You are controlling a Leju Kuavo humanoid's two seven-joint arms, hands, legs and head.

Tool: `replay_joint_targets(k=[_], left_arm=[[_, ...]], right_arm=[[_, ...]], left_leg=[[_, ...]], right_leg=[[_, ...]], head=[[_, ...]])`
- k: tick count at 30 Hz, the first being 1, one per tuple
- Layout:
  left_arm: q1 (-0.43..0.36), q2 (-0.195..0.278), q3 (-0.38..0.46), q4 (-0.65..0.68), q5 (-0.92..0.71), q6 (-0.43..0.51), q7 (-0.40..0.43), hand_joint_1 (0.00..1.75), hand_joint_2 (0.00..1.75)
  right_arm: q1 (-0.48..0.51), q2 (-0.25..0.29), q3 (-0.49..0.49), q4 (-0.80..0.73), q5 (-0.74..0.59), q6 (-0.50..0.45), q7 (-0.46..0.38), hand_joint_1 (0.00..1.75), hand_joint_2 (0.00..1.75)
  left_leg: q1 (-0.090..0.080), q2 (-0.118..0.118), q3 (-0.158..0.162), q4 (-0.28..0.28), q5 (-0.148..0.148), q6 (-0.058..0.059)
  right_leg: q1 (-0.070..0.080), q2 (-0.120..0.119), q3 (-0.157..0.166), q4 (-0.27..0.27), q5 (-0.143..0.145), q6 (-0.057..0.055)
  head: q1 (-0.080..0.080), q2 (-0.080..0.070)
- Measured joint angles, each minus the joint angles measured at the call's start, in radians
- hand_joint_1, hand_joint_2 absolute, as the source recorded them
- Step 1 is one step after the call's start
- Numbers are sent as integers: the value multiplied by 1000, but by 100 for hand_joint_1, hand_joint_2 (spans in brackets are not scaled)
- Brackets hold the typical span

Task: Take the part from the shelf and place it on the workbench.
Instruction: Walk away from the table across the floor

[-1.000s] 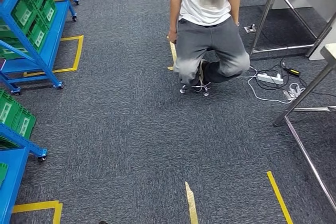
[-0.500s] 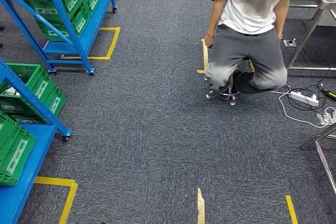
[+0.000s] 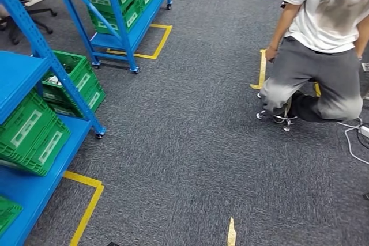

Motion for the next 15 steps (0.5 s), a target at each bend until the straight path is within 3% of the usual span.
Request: replay_joint_targets(k=[2, 4, 6, 7, 8, 9, 11, 13, 15], left_arm=[[1, 0, 9, 0, 8, -5, -9, 0, 0], [-3, -1, 15, 0, 11, -8, -15, 0, 0], [-6, -4, 18, 0, 11, -10, -20, 0, 0], [-6, -6, 19, 0, 11, -11, -23, 0, 0], [-4, -6, 21, 0, 11, -13, -24, 0, 0], [-1, -6, 22, 0, 10, -15, -24, 0, 0], [0, -4, 24, 0, 5, -17, -24, 0, 0], [-2, -2, 24, 0, -1, -17, -23, 0, 0], [0, 0, 25, 0, -5, -17, -23, 0, 0]], right_arm=[[0, 0, 0, 0, 0, 2, -2, 0, 0], [3, 0, 0, 0, -1, 2, -3, 0, 0], [5, 0, 0, 0, -2, 4, -4, 0, 0], [6, 0, 0, 0, -4, 4, -5, 0, 0], [5, 0, 0, 0, -6, 5, -7, 0, 0], [4, 0, 0, 0, -8, 6, -9, 0, 0], [4, 0, 0, 0, -9, 7, -12, 0, 0], [3, 0, 0, 0, -9, 8, -14, 0, 0], [2, 0, 0, 0, -9, 8, -15, 0, 0]], left_leg=[[0, 36, -12, 25, -17, -8], [-1, 101, -56, 119, -70, -16], [2, 127, -113, 241, -122, -26], [3, 131, -126, 271, -125, -29], [4, 134, -120, 262, -109, -30], [4, 140, -95, 214, -77, -30], [-2, 178, -24, 77, -18, -23], [-11, 209, 12, 4, -2, -13], [-15, 198, 11, -3, -4, -3]], right_leg=[[-1, -30, 7, -10, 3, -11], [0, -65, 15, -16, 2, -22], [3, -103, 18, -15, -3, -27], [4, -121, 20, -15, -5, -28], [4, -135, 22, -15, -8, -27], [4, -149, 26, -15, -10, -25], [7, -172, 34, -15, -17, -19], [12, -191, 39, -14, -24, -9], [13, -210, 46, -16, -28, 1]], head=[[-3, 0], [-7, 0], [-9, 0], [-8, 0], [-9, 0], [-9, 0], [-9, 0], [-8, 0], [-7, 0]])
